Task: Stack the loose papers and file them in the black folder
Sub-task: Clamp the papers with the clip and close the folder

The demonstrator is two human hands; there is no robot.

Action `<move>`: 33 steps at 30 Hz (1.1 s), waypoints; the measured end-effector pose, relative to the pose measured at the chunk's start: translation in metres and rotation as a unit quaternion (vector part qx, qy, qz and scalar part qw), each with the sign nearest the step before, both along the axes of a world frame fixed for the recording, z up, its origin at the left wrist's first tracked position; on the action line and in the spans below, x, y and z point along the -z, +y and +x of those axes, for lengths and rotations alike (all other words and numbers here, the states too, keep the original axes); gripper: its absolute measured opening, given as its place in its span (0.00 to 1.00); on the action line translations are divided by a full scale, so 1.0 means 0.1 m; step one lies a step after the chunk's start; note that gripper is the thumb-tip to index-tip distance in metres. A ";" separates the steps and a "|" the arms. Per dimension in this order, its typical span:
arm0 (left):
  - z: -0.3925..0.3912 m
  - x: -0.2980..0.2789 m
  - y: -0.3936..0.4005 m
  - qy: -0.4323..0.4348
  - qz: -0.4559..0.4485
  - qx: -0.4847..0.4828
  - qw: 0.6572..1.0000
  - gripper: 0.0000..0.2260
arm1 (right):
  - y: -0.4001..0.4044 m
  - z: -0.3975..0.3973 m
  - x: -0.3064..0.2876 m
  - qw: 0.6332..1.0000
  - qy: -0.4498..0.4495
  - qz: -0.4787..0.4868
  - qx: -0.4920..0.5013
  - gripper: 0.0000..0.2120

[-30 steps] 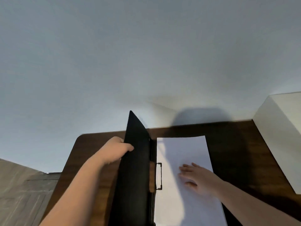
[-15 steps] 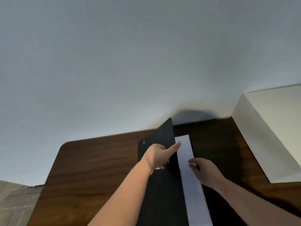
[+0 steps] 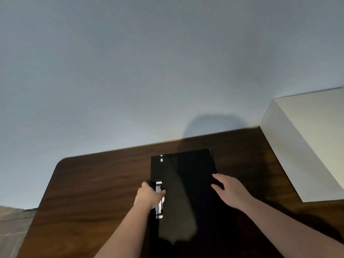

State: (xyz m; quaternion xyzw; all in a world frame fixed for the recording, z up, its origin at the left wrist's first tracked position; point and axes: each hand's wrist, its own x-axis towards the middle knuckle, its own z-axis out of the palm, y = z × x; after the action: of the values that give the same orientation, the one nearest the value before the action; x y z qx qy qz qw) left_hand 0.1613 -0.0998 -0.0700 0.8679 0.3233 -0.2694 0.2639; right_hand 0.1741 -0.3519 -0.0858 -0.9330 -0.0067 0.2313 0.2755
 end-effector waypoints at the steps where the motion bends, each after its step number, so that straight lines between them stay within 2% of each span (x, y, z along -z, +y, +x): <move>1: -0.01 0.03 -0.01 -0.001 0.004 0.012 1.000 0.30 | 0.01 -0.01 0.02 1.000 -0.002 0.001 -0.013 0.25; 3: -0.02 0.07 -0.04 -0.019 0.019 0.023 0.999 0.28 | 0.01 -0.01 0.05 0.999 -0.003 -0.007 -0.032 0.27; 5: -0.01 0.07 -0.08 -0.030 0.019 0.012 0.999 0.28 | 0.02 -0.05 0.05 0.995 -0.032 -0.058 -0.079 0.29; 7: 0.00 0.06 -0.11 -0.027 0.017 0.013 0.999 0.28 | 0.07 -0.15 0.08 0.966 -0.122 -0.135 -0.182 0.31; 9: 0.01 0.07 -0.15 -0.024 0.019 0.033 0.999 0.27 | 0.22 -0.32 0.05 0.938 -0.168 -0.141 -0.270 0.34; 11: -0.01 0.07 -0.24 -0.026 0.014 0.065 0.997 0.24 | 0.40 -0.49 0.10 0.913 -0.156 -0.105 -0.363 0.35; 12: -0.01 0.07 -0.30 -0.031 0.003 0.082 0.996 0.23 | 0.48 -0.55 0.11 0.916 -0.099 -0.096 -0.377 0.36; 14: -0.01 0.07 -0.45 -0.046 -0.033 0.109 0.992 0.20 | 0.58 -0.56 0.08 0.931 -0.018 -0.120 -0.344 0.38; 18: 0.06 0.04 -0.76 -0.077 -0.098 0.162 0.979 0.17 | 0.46 -0.45 0.16 0.957 -0.009 -0.165 -0.238 0.41; 24: 0.16 -0.06 -1.14 -0.060 -0.182 0.215 0.958 0.22 | 0.15 -0.16 0.22 0.980 -0.005 -0.177 -0.092 0.39; 33: 0.37 -0.13 -1.16 -0.076 -0.177 0.202 0.960 0.20 | -0.03 0.07 0.16 0.981 0.012 -0.163 -0.102 0.39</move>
State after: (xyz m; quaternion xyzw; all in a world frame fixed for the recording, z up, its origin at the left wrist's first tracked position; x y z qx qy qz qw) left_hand 0.1983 -0.2158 -0.0574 0.8727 0.0672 -0.3032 0.3768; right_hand 0.1811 -0.3547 -0.1015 -0.9569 -0.0606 0.2677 0.0949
